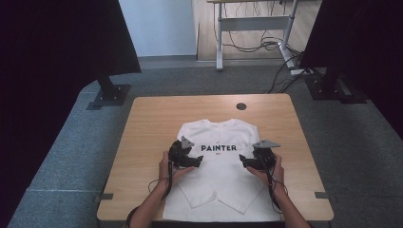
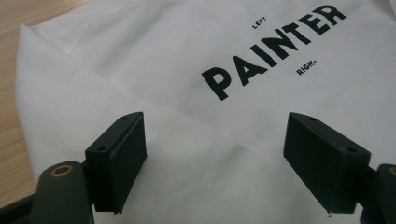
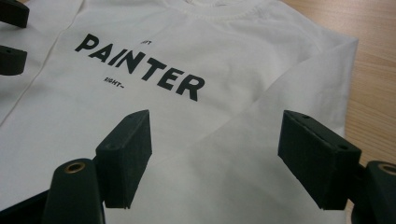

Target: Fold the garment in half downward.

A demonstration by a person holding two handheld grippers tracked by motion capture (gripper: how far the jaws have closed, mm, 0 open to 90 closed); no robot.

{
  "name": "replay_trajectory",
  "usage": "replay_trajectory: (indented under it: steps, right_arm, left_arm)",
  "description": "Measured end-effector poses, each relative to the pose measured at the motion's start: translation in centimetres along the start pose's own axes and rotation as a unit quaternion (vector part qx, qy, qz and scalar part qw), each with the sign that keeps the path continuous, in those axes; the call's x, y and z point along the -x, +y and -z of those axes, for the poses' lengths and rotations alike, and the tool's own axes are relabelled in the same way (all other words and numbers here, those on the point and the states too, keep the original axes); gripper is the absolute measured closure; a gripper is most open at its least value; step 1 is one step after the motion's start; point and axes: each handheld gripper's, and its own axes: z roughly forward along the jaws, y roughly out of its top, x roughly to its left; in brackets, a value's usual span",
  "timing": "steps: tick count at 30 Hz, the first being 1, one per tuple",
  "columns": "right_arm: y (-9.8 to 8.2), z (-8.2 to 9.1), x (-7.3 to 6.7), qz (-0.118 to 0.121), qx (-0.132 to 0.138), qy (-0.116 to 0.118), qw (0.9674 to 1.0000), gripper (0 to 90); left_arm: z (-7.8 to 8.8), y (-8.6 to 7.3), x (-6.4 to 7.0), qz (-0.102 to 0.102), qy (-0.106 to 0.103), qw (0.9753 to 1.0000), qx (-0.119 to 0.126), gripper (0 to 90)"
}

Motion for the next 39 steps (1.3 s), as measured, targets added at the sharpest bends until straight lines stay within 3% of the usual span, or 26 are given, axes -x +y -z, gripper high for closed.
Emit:
replay_trajectory:
  steps: [16, 23, 26, 39]
  right_arm:
    - [0.7, -2.2, 0.6, -0.018, -0.008, -0.014, 0.9997, 25.6]
    - [-0.1, -3.4, 0.7, -0.007, -0.032, -0.034, 0.9989, 25.6]
    - [-0.5, -3.6, 0.5, 0.003, -0.030, -0.053, 0.9981, 25.4]
    - [-0.6, -3.6, 0.2, 0.012, -0.029, -0.059, 0.9978, 25.4]
  left_arm:
    - [-1.3, -0.4, 0.2, 0.008, 0.004, 0.9999, -0.012, 19.8]
    - [-1.3, -0.8, 0.1, 0.007, 0.002, 1.0000, 0.002, 19.7]
    - [-1.2, -0.9, 0.0, 0.008, 0.002, 1.0000, 0.004, 19.8]
    - [-1.0, -1.1, -0.1, 0.011, 0.008, 0.9999, 0.006, 20.2]
